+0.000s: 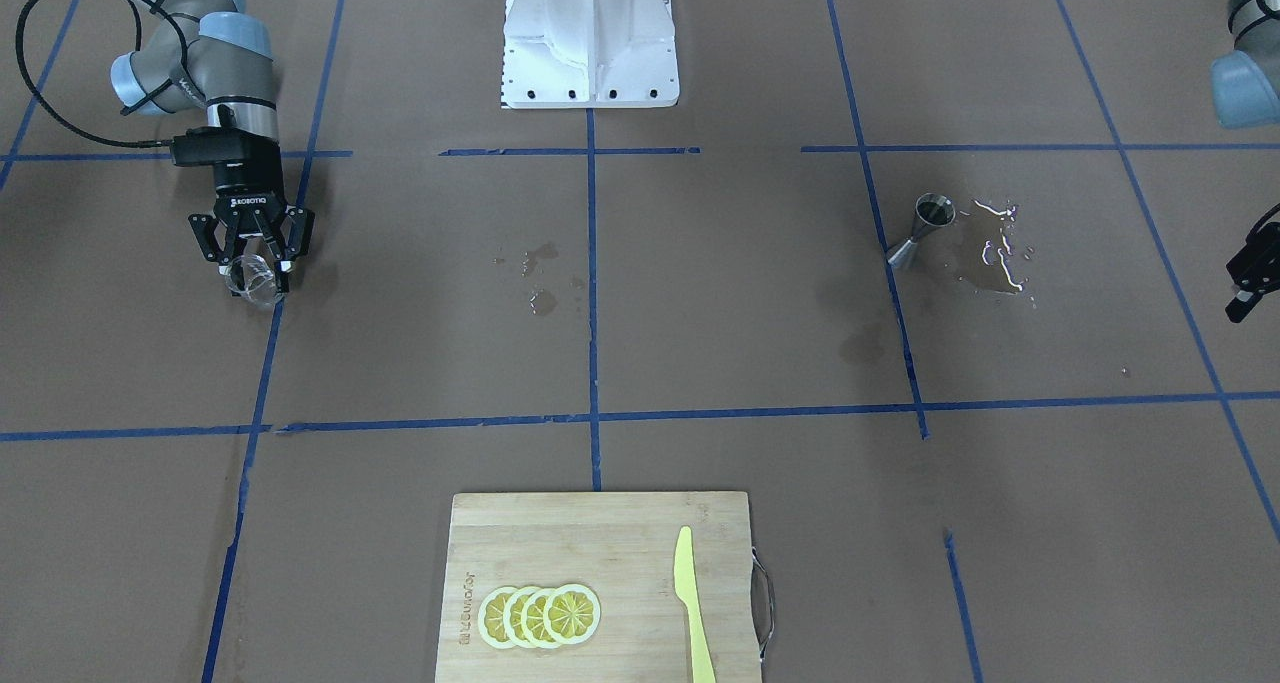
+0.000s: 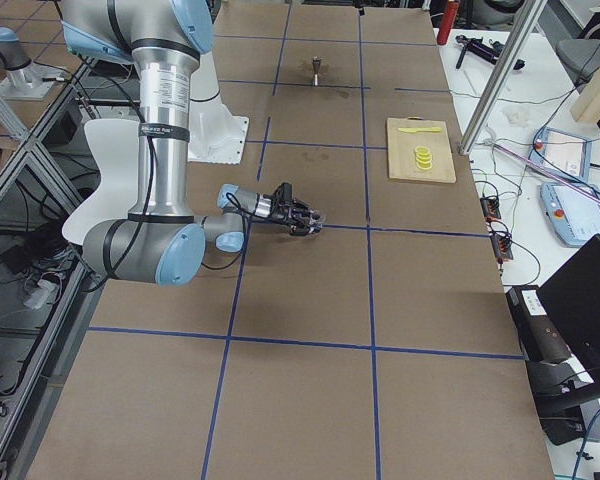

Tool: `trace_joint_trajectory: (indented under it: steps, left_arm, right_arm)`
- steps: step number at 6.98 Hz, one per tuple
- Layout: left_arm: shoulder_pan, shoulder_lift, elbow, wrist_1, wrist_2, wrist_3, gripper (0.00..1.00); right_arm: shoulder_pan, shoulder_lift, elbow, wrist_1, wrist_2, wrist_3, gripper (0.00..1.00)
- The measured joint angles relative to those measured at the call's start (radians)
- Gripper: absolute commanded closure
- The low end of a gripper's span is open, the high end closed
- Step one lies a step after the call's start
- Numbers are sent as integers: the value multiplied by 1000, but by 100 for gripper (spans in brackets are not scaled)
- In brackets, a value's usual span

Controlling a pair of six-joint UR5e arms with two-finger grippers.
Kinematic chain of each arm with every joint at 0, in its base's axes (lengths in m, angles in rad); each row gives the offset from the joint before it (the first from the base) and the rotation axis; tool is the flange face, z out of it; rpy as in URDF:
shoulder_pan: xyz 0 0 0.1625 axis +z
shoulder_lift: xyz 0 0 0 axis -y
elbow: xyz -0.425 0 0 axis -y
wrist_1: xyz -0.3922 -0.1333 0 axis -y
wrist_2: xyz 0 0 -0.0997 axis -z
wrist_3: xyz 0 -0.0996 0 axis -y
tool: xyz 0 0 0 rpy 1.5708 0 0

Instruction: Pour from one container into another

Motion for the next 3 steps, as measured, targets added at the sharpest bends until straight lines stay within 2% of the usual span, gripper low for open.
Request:
trace_joint_trajectory:
  steps: [1, 3]
  left_arm:
    - [0, 0, -4, 0, 0, -3, 0]
    - [0, 2, -6, 0, 0, -12, 0]
  right_arm:
    - [-2, -9, 1, 0, -7, 0, 67]
    - [-8, -14, 1, 0, -12, 1, 40]
